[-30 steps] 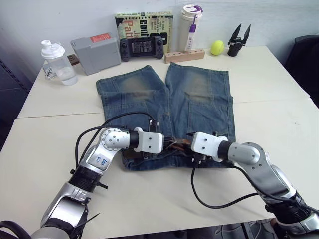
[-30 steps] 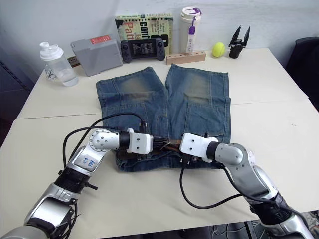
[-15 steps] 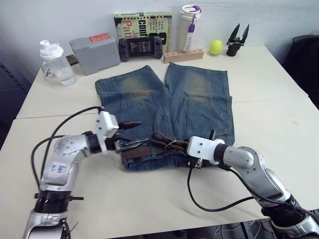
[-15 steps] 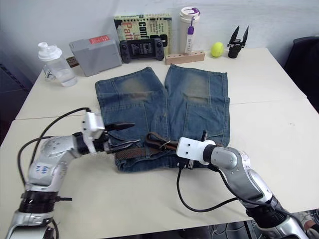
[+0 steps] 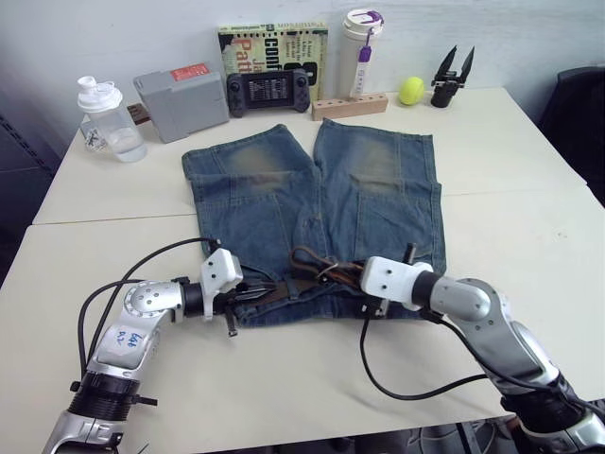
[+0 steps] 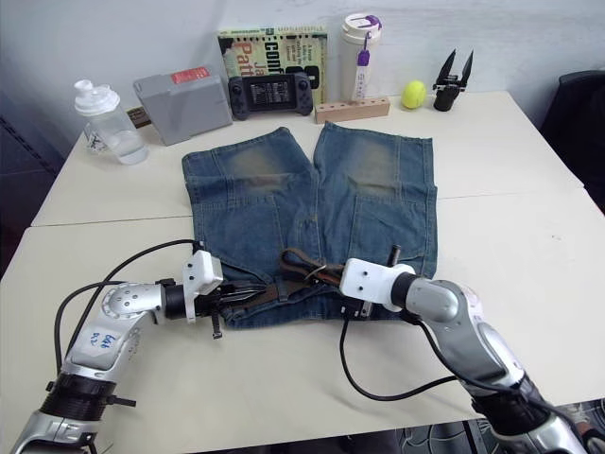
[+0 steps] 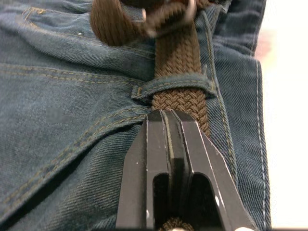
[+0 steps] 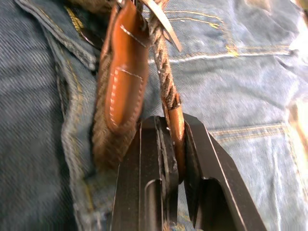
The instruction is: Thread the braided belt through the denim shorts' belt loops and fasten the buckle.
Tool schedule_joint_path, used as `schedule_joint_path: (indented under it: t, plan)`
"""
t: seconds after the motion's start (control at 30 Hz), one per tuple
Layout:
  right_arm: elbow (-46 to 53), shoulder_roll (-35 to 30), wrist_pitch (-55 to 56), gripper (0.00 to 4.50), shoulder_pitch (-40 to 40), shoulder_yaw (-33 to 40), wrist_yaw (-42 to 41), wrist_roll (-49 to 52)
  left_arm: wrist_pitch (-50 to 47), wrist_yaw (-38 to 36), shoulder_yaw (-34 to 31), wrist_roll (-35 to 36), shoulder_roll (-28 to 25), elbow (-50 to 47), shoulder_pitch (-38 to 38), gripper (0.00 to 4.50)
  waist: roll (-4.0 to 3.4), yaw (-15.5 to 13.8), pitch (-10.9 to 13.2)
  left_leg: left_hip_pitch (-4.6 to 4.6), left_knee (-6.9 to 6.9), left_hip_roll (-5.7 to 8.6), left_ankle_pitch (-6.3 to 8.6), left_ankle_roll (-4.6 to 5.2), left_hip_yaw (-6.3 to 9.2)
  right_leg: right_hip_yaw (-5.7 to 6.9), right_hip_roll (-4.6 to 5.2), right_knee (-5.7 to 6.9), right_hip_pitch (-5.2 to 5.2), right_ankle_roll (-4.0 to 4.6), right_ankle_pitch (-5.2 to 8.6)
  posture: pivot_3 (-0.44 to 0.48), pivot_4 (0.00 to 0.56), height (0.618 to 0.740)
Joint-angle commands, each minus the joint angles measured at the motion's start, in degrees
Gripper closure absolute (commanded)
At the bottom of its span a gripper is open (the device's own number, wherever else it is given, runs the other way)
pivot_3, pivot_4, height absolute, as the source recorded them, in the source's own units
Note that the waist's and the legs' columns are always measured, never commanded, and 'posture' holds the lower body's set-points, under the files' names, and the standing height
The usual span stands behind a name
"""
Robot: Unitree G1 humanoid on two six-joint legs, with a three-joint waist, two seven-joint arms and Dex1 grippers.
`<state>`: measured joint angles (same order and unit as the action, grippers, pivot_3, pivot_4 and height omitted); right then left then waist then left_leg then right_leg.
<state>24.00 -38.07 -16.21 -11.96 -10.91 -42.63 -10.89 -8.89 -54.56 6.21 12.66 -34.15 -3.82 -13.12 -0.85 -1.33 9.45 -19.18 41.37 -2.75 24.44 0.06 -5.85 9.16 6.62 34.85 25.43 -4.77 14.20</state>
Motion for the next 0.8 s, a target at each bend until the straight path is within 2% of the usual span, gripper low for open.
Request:
schedule_joint_path:
  t: [0.03, 0.1, 0.23, 0.33, 0.4, 0.53, 0.8]
  plan:
    - [1.4, -4.4, 6.1, 4.50, 4.9, 11.6, 0.8, 3.1, 3.2, 0.2, 3.6, -5.5, -1.5, 2.7, 3.5, 4.45, -0.02, 0.0, 0.0, 0.01, -0.01, 0.01, 0.00, 0.00, -0.02, -0.02, 0.01, -0.02, 0.00, 0.00, 0.00, 0.000, 0.150, 0.720]
    - [-0.7, -7.1, 11.3, 4.50, 9.1, 17.5, 0.5, 4.4, 4.5, 0.8, 3.9, -6.5, -1.9, 2.9, 4.3, 4.45, -0.05, 0.0, 0.0, 0.02, -0.02, 0.03, 0.00, 0.01, -0.03, -0.03, 0.02, -0.02, -0.01, 0.00, 0.00, 0.000, 0.150, 0.720]
    - [-6.6, -10.7, 21.1, 4.50, 15.9, 24.8, 0.6, 5.2, 5.6, 1.5, 3.6, -7.0, -2.4, 3.1, 4.8, 4.45, -0.16, 0.1, -0.1, 0.33, -0.21, 0.02, 0.00, 0.01, -0.18, -0.15, 0.01, -0.02, -0.14, 0.00, 0.00, 0.000, 0.150, 0.720]
    - [-15.9, -14.1, 26.2, 4.50, 19.0, 27.6, 4.6, 0.3, 6.3, 2.1, 3.4, -7.0, -2.5, 3.3, 5.0, 4.45, -0.21, 0.1, -0.2, 0.97, -0.53, -0.01, 0.01, 0.02, -0.26, -0.16, -0.01, -0.30, -0.93, 0.01, 0.02, 0.000, 0.150, 0.720]
    - [-19.2, -15.5, 28.3, 4.50, 19.6, 27.8, 6.0, -0.9, 6.8, 2.3, 3.5, -7.3, -2.7, 3.3, 5.1, 4.45, -0.21, 0.0, -0.2, 1.06, -0.47, -0.01, 0.04, 0.07, -0.28, -0.17, 0.02, -0.33, -0.98, 0.00, 0.02, 0.000, 0.150, 0.720]
    - [-18.3, -13.9, 30.1, 4.50, 18.9, 25.9, 6.3, 1.8, 7.5, 2.5, 3.3, -7.2, -2.9, 3.3, 5.3, 4.45, -0.23, -0.1, -0.2, 1.10, -0.43, 0.00, 0.05, 0.09, -0.24, -0.19, 0.03, -0.32, -0.97, 0.00, 0.01, 0.000, 0.150, 0.720]
    - [-14.9, -11.1, 30.9, 4.50, 15.9, 17.8, 6.4, -0.4, 8.8, 2.8, 2.4, -7.2, -4.2, 4.2, 5.1, 4.45, -0.25, 0.2, -0.2, 1.11, -0.43, -0.03, 0.05, 0.09, -0.25, -0.19, 0.01, -0.32, -0.96, 0.00, 0.01, 0.000, 0.150, 0.720]
